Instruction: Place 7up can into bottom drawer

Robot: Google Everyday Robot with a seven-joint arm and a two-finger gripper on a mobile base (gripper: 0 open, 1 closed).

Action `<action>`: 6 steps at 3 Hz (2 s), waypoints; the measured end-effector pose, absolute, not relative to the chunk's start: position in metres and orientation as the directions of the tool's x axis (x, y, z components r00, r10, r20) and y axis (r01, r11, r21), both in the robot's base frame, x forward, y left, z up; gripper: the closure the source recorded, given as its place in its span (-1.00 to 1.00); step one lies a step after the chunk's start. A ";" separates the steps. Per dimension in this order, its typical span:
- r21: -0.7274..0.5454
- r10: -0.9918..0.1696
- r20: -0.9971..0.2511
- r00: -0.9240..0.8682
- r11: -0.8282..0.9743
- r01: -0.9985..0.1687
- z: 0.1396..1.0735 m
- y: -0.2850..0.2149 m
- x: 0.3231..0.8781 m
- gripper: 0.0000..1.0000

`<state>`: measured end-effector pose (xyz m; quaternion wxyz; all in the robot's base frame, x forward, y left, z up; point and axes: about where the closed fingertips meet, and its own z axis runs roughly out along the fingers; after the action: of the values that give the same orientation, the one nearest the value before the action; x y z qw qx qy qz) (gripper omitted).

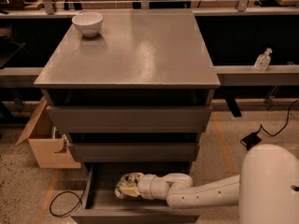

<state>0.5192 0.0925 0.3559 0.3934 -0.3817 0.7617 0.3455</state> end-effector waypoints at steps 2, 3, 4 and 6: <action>0.201 -0.340 -0.860 -0.382 0.461 -0.864 0.335 0.101 0.523 1.00; 0.175 -0.346 -0.870 -0.351 0.449 -0.876 0.314 0.111 0.526 1.00; 0.126 -0.367 -0.880 -0.302 0.431 -0.893 0.286 0.129 0.535 1.00; 0.045 -0.459 -0.852 -0.253 0.418 -0.908 0.241 0.150 0.560 1.00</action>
Offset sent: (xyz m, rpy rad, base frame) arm 0.0071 0.0200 -0.0531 -0.0708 -0.0357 0.0342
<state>0.5604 0.1504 0.2411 0.4007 -0.4614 0.7404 0.2799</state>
